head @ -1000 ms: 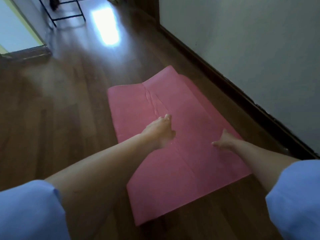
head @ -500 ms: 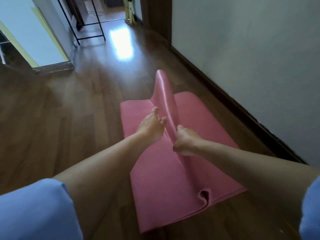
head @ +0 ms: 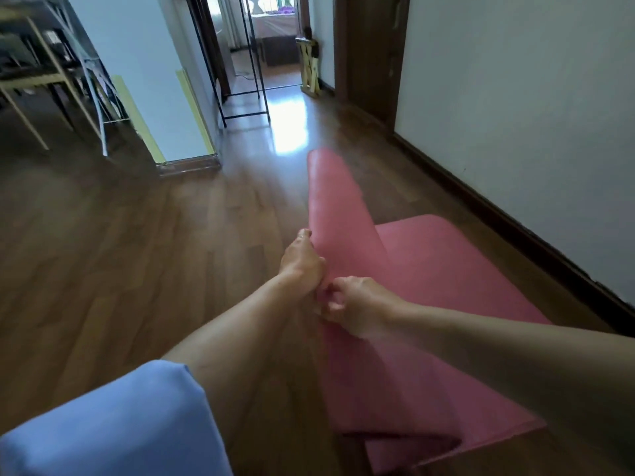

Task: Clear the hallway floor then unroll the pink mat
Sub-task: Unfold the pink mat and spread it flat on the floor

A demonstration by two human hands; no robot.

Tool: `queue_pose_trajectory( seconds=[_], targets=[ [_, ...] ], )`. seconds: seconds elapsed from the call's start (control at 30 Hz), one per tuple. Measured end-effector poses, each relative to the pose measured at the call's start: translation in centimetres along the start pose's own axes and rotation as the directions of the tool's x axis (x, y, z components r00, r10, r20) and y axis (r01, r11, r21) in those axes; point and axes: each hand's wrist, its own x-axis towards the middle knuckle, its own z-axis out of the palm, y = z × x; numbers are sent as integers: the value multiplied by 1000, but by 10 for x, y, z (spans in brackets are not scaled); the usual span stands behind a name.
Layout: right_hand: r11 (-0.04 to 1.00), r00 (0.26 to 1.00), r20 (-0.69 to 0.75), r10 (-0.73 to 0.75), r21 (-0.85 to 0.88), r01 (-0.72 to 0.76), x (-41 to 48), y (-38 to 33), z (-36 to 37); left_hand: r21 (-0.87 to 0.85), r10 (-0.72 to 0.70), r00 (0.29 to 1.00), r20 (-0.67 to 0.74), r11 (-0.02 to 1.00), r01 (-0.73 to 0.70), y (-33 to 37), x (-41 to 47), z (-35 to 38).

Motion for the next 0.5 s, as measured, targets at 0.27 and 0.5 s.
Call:
queue_pose_trajectory(
  seconds=[0.27, 0.5],
  targets=[
    [975, 984, -73, 162, -139, -171, 40, -42, 18, 331, -91, 988, -124, 935, 128, -116, -23, -126],
    [967, 994, -26, 104, -233, -107, 60, -92, 78, 431, -388, 916, -102, 812, 392, -230, -69, -148]
  ],
)
